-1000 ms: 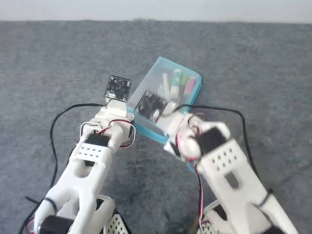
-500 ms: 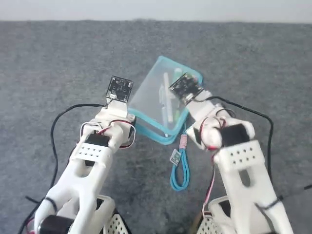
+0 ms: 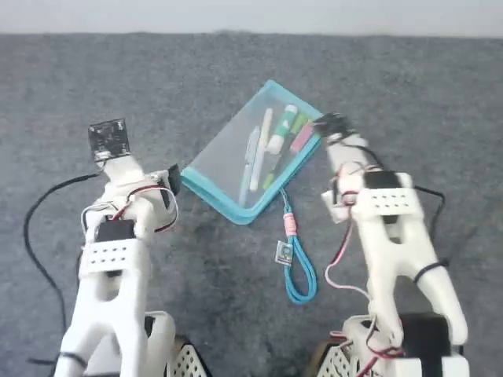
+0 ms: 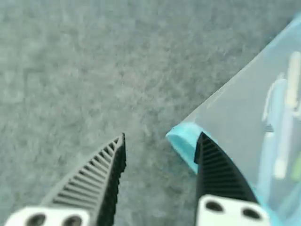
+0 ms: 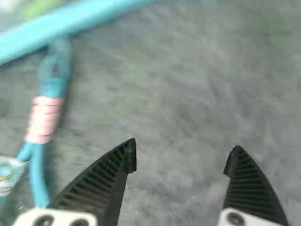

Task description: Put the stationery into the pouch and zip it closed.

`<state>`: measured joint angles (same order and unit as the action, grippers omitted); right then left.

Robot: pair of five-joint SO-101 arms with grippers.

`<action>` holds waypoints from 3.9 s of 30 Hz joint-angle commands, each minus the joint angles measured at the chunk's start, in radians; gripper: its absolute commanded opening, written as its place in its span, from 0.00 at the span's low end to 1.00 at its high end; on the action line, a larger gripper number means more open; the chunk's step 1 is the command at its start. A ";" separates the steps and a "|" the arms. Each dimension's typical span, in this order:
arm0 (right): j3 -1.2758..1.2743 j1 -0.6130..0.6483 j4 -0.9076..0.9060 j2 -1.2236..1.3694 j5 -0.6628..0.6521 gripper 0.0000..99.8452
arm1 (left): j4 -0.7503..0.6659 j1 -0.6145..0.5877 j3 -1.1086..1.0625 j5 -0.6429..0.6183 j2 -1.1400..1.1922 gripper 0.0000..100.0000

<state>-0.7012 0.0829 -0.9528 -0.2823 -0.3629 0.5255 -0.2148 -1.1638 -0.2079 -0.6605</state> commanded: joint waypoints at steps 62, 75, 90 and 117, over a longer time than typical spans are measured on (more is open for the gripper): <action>-0.338 -0.074 0.360 -0.291 0.066 0.19 | -0.226 0.509 -0.303 0.870 -0.227 0.23; -0.339 -0.073 0.352 -0.291 0.069 0.19 | -0.222 0.489 -0.349 1.122 -0.227 0.23; -0.339 -0.073 0.355 -0.291 0.074 0.19 | -0.443 0.456 -0.430 1.261 -0.232 0.29; -0.338 -0.071 0.357 -0.291 0.074 0.19 | -0.605 0.514 -0.429 1.266 -0.226 0.29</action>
<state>-1.0449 0.0046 -0.6137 -0.5294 -0.2831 -0.0453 0.2885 -1.6425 1.0487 -0.8631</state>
